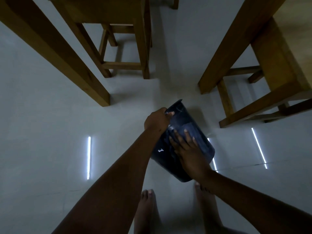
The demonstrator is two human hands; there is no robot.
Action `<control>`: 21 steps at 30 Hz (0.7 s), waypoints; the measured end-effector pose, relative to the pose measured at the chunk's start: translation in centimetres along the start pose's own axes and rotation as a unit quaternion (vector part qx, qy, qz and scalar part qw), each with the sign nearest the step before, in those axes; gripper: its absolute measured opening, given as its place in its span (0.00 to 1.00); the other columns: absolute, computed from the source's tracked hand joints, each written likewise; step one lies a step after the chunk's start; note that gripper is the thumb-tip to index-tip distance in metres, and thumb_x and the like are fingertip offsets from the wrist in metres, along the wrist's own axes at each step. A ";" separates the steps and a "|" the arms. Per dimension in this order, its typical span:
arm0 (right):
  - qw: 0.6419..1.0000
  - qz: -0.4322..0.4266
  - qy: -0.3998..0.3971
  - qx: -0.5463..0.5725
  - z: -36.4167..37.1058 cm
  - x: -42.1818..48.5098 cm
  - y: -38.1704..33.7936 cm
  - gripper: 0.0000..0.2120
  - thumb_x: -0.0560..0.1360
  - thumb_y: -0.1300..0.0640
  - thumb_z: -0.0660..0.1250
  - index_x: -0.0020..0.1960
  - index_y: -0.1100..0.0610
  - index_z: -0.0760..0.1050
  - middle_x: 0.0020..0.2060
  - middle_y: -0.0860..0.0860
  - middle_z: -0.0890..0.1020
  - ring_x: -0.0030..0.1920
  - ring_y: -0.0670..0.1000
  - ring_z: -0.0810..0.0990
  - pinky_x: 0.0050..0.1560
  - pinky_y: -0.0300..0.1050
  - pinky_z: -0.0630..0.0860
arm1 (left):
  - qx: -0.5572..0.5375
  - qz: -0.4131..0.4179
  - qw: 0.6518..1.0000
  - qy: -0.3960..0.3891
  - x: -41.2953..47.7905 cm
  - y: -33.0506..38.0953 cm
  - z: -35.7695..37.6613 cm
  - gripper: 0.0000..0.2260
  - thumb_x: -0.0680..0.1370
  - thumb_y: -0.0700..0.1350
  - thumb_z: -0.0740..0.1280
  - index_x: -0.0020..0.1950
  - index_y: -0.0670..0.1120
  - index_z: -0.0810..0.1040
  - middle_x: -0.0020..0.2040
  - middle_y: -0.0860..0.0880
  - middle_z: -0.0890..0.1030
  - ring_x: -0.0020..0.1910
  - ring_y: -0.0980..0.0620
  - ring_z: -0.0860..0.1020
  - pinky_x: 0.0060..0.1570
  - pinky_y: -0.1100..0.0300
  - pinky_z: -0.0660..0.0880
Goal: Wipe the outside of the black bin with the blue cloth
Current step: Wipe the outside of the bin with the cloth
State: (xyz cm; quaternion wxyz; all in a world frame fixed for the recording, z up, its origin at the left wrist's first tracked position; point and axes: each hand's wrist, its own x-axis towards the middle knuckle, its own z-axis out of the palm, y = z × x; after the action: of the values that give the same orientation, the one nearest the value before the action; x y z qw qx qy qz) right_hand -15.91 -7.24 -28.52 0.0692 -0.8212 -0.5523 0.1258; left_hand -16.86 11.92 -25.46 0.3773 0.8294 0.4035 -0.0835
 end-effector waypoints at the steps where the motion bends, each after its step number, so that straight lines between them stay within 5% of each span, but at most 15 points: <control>1: 1.000 0.015 -0.006 0.014 -0.3 0.8 0.6 0.28 0.76 0.53 0.51 0.76 0.51 0.54 0.76 0.51 0.55 0.75 0.63 0.54 0.70 0.64 0.57 | -0.012 0.007 1.000 -0.007 0.1 0.3 -0.1 0.15 0.80 0.58 0.59 0.50 0.47 0.75 0.47 0.45 0.81 0.47 0.43 0.79 0.43 0.57 0.71; 5: 0.992 0.120 0.022 0.027 -1.3 3.4 4.0 0.26 0.80 0.55 0.45 0.76 0.49 0.42 0.78 0.53 0.51 0.77 0.59 0.50 0.74 0.58 0.58 | -0.063 0.054 0.996 -0.037 -0.7 -0.5 -0.8 0.13 0.80 0.55 0.61 0.56 0.46 0.74 0.48 0.45 0.81 0.46 0.46 0.79 0.40 0.57 0.73; 8: 0.989 0.141 -0.001 0.049 -1.7 3.3 4.8 0.26 0.79 0.60 0.43 0.76 0.55 0.44 0.78 0.57 0.48 0.78 0.59 0.49 0.75 0.53 0.56 | -0.045 0.050 0.997 -0.038 -3.0 -3.5 -1.0 0.15 0.80 0.59 0.59 0.52 0.48 0.75 0.44 0.49 0.82 0.45 0.46 0.81 0.47 0.54 0.76; 11: 0.991 0.124 -0.013 0.054 -0.6 1.1 2.1 0.26 0.81 0.52 0.41 0.78 0.52 0.40 0.78 0.54 0.50 0.77 0.60 0.50 0.74 0.59 0.59 | -0.020 0.053 0.998 0.008 -3.4 -3.5 -0.6 0.15 0.80 0.59 0.58 0.48 0.48 0.74 0.42 0.48 0.82 0.44 0.45 0.81 0.43 0.56 0.74; 15: 0.995 0.053 -0.002 0.089 -0.5 1.2 1.2 0.26 0.80 0.49 0.44 0.77 0.48 0.46 0.78 0.50 0.54 0.78 0.57 0.49 0.74 0.57 0.57 | -0.009 0.046 0.998 0.040 -2.1 -1.9 -0.5 0.17 0.81 0.58 0.58 0.52 0.45 0.75 0.49 0.42 0.83 0.47 0.41 0.81 0.43 0.55 0.75; 19: 0.986 0.126 0.000 0.107 -1.3 3.4 3.5 0.25 0.82 0.53 0.46 0.78 0.56 0.49 0.78 0.52 0.53 0.77 0.55 0.51 0.74 0.49 0.57 | 0.018 0.034 0.999 0.029 -0.9 -0.6 -0.5 0.17 0.81 0.56 0.58 0.56 0.44 0.75 0.50 0.40 0.82 0.48 0.40 0.80 0.43 0.57 0.72; 21: 0.987 0.139 0.017 0.081 -0.5 1.7 2.1 0.25 0.81 0.55 0.48 0.77 0.54 0.50 0.78 0.53 0.54 0.77 0.58 0.52 0.73 0.58 0.60 | 0.018 0.026 0.999 0.020 -0.5 -0.2 -0.5 0.16 0.81 0.55 0.58 0.54 0.43 0.75 0.48 0.41 0.82 0.46 0.41 0.79 0.42 0.57 0.70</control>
State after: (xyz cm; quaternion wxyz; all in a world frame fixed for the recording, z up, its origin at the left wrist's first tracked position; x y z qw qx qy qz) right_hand -13.26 -6.45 -28.80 0.1262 -0.8837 -0.4196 0.1646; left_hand -17.42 12.05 -25.00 0.3565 0.8478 0.3873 -0.0643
